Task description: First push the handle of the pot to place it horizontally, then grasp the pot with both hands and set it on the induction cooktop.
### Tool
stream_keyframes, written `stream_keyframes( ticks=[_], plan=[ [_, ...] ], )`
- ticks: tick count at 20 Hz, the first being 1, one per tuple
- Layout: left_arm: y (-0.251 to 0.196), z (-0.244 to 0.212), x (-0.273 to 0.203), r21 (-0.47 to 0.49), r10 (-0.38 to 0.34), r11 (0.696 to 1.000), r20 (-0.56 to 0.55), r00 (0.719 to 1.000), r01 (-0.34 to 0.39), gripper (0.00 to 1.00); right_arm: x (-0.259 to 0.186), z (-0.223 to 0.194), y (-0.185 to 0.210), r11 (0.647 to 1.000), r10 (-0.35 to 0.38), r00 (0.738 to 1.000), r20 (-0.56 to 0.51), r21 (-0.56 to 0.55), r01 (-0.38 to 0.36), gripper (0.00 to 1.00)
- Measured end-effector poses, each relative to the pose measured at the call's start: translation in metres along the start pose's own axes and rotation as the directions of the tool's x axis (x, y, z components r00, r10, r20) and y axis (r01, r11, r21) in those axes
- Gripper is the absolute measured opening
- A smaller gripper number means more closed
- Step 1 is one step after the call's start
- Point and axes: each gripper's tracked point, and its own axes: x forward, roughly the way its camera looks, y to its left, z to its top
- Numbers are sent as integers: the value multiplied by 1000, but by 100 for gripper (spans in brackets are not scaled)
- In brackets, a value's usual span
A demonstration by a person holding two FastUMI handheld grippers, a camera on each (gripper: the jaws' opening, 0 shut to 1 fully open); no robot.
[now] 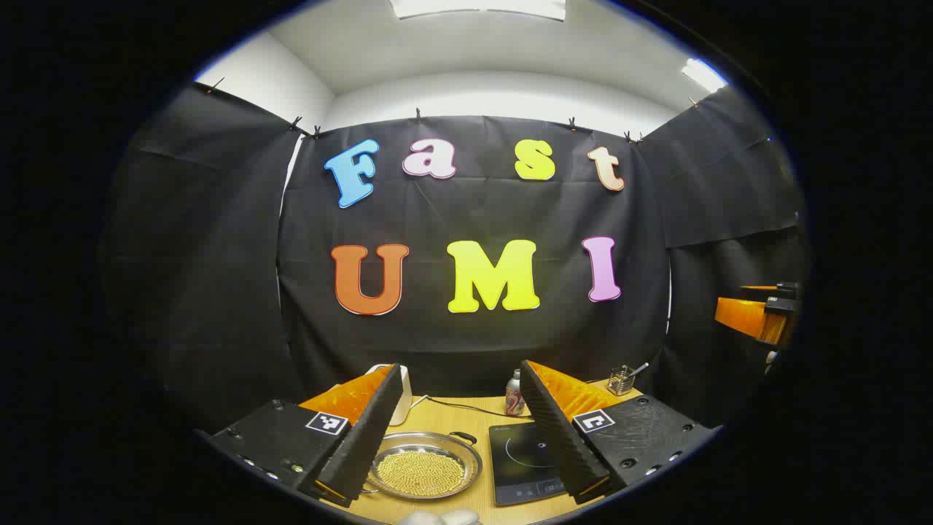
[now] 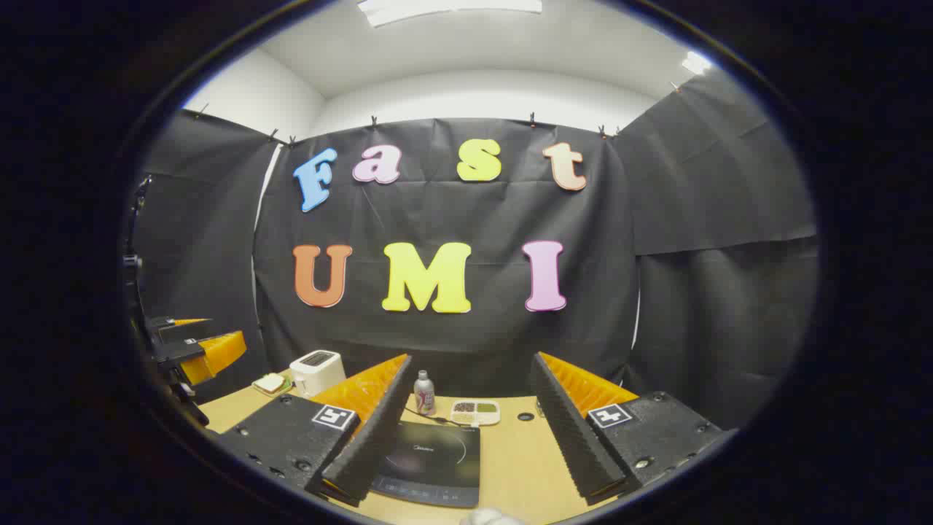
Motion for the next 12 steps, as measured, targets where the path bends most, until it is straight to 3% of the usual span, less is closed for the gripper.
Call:
stream_keyframes(
  ticks=[5, 6, 12],
  plan=[
    [-2, 2, 5, -5, -7, 1000, 0, 1000, 7, 96, 3, 1, 2, 1000, 2, 1000, 2, -10, -2, 100],
    [0, 3, 5, -8, -5, 1000, 1, 1000, 5, 96, 4, 2, 2, 1000, 1, 1000, 4, -12, -1, 96],
    [1, 3, 6, -2, -1, 1000, 2, 1000, 1, 96, 5, -1, 3, 1000, 2, 1000, -5, -12, -2, 96]
  ],
)
